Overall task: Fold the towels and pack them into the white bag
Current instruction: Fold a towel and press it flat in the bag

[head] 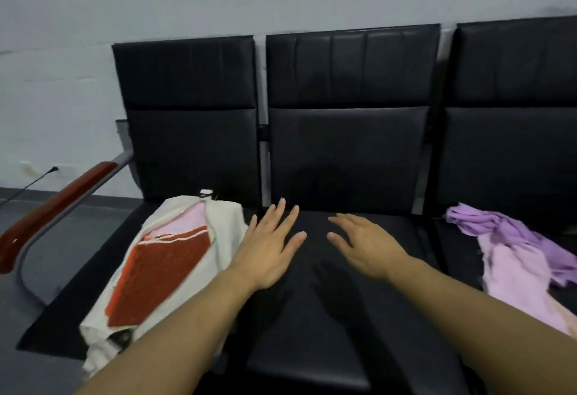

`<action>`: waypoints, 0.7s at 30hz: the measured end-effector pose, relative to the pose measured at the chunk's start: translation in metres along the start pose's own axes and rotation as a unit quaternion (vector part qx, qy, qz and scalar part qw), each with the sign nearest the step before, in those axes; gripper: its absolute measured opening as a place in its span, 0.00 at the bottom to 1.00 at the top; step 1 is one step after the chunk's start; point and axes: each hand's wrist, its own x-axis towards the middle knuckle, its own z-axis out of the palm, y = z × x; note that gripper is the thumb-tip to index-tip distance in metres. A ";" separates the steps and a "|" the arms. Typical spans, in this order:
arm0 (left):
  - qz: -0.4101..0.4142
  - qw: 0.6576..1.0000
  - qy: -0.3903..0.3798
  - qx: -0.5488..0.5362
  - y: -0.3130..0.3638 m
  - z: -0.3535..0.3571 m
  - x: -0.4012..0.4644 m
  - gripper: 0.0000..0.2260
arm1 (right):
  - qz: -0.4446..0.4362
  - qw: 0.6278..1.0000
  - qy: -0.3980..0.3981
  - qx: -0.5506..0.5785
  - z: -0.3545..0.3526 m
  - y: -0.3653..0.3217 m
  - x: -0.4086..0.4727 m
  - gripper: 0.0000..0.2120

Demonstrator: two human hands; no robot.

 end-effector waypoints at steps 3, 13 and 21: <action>0.032 0.998 -0.043 -0.020 0.062 0.034 0.024 0.30 | 0.077 0.997 -0.003 0.013 -0.003 0.065 -0.039 0.29; 0.114 0.978 -0.172 -0.016 0.243 0.133 0.084 0.30 | 0.266 0.958 -0.002 0.112 0.003 0.240 -0.142 0.30; 0.048 0.962 -0.262 -0.061 0.328 0.244 0.099 0.19 | 0.420 0.884 -0.023 0.204 0.038 0.356 -0.210 0.25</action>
